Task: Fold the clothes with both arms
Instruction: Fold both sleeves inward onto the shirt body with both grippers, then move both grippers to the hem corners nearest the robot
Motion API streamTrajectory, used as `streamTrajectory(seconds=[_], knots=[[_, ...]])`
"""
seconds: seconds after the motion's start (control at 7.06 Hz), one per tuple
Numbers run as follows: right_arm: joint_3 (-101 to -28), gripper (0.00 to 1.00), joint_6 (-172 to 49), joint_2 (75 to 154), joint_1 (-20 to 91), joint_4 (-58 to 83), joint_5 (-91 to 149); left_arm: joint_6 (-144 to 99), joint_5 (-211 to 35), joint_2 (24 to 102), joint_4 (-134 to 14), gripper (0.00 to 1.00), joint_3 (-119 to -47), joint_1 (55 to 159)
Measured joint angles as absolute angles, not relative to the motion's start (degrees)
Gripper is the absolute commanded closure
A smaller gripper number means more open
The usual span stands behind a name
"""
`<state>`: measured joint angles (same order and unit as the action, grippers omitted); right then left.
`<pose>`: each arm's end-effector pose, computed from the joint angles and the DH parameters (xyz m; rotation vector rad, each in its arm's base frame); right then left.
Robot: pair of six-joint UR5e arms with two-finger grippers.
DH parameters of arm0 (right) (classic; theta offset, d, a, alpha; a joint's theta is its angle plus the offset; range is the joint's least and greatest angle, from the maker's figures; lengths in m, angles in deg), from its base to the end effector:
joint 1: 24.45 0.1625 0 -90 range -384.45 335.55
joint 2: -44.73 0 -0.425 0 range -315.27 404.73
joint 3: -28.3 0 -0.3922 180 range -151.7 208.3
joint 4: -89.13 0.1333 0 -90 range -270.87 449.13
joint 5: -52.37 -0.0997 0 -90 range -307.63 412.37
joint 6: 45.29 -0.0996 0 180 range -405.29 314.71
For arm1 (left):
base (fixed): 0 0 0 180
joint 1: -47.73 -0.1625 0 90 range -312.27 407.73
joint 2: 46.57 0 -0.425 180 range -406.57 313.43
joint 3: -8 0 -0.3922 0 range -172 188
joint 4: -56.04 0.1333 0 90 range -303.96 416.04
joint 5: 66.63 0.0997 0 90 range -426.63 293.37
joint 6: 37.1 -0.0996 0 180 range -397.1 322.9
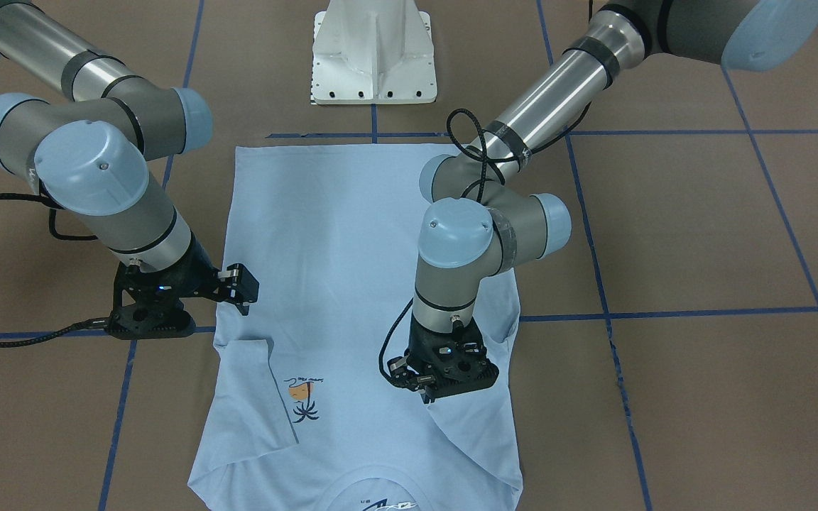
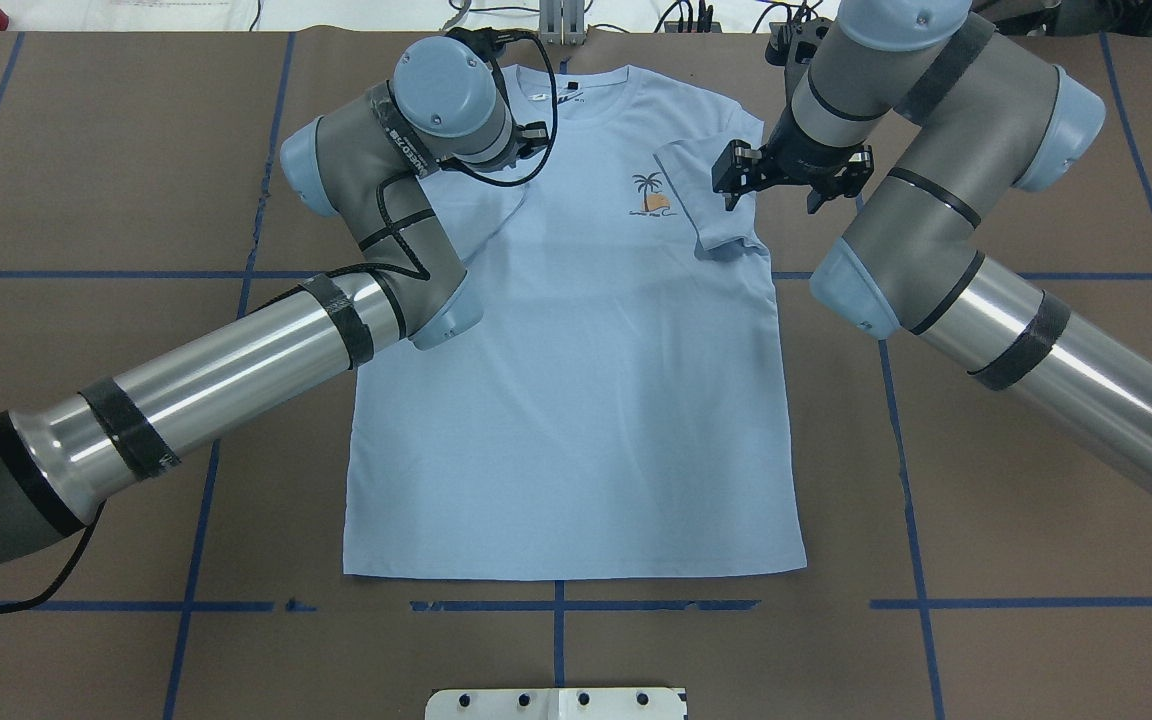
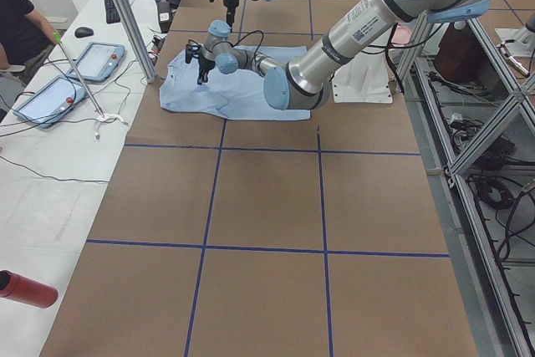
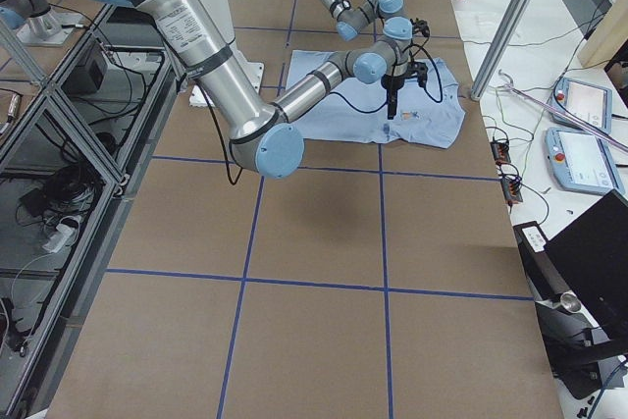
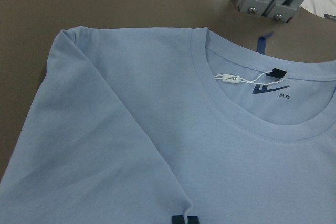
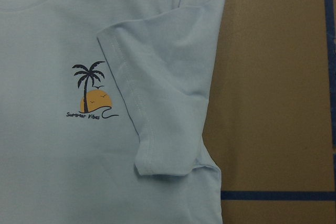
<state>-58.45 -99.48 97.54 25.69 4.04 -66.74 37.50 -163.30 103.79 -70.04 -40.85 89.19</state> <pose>-0.3928 -0.6028 0.2873 0.0947 -0.8171 0.0636 0.5773 -0.6724 0.2180 0.3667 0.9040 -0.3623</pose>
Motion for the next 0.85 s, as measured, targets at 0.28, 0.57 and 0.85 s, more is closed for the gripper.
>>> streamTrajectory(seconds=[0.28, 0.57, 0.85], knots=[[-59.32, 0.00, -99.99, 98.12, 25.57, 4.08, -66.80, 35.79, -163.96, 102.01, -70.17, 0.00, -43.66, 89.58], [-65.78, 0.00, -102.31, 103.10, 23.45, 4.11, -66.71, 32.95, -168.67, 94.12, -67.70, 0.00, -54.59, 90.46], [-73.84, 0.00, -105.55, 109.98, 19.53, 4.13, -66.16, 26.70, -170.62, 82.85, -60.72, 0.00, -71.57, 90.98]])
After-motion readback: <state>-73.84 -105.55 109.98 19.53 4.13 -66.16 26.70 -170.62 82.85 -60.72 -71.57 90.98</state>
